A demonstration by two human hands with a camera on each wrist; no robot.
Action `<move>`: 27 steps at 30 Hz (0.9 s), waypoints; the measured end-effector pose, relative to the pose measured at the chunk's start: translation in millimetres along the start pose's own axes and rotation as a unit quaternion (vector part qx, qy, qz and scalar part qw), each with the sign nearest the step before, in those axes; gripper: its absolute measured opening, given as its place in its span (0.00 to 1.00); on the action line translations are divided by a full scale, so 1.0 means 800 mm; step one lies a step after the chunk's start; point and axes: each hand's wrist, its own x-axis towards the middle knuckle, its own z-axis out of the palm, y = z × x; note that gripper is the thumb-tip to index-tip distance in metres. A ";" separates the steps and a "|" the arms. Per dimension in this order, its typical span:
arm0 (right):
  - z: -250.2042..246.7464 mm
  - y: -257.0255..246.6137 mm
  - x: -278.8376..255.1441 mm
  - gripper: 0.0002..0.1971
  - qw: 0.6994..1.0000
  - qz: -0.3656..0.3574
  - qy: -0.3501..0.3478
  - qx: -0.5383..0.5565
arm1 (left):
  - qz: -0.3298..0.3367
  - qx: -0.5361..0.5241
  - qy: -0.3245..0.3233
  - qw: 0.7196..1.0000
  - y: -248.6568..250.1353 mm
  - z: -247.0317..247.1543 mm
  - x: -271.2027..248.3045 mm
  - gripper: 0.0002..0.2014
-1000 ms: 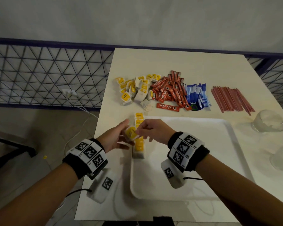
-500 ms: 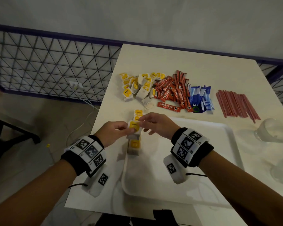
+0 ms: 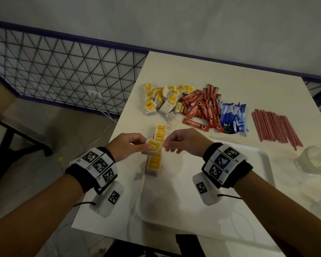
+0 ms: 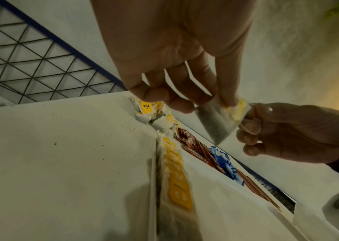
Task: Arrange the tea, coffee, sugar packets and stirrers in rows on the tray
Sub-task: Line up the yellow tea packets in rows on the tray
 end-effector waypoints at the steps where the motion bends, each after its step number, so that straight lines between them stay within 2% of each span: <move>1: -0.004 -0.001 0.000 0.07 1.000 -0.002 0.003 -0.005 | -0.003 -0.004 -0.015 1.000 0.003 0.000 -0.001 0.12; 5: -0.005 0.000 0.002 0.08 1.000 0.000 0.021 -0.003 | -0.014 -0.025 -0.083 0.996 0.006 0.003 -0.005 0.12; 8: 0.007 0.002 0.004 0.08 0.999 0.016 0.031 0.023 | -0.019 -0.051 -0.106 0.993 0.004 0.006 -0.005 0.11; 13: 0.035 0.013 0.000 0.04 0.996 0.066 0.021 0.047 | -0.012 -0.071 -0.076 0.994 0.003 0.008 -0.001 0.12; 18: 0.054 0.021 -0.010 0.13 0.990 0.101 0.009 0.094 | -0.043 -0.129 -0.067 0.988 -0.001 0.016 0.000 0.22; 21: 0.060 0.023 -0.017 0.11 0.987 0.114 0.017 0.116 | -0.054 -0.136 -0.059 0.987 -0.004 0.019 -0.001 0.19; 23: 0.063 0.025 -0.023 0.05 0.986 0.119 0.027 0.115 | -0.059 -0.136 -0.049 0.988 -0.008 0.021 -0.002 0.14; 25: 0.065 0.027 -0.028 0.07 0.986 0.118 0.050 0.108 | -0.062 -0.130 -0.044 0.989 -0.013 0.021 -0.005 0.13; 27: 0.065 0.028 -0.032 0.05 0.983 0.116 0.080 0.114 | -0.071 -0.113 -0.043 0.990 -0.020 0.022 -0.009 0.13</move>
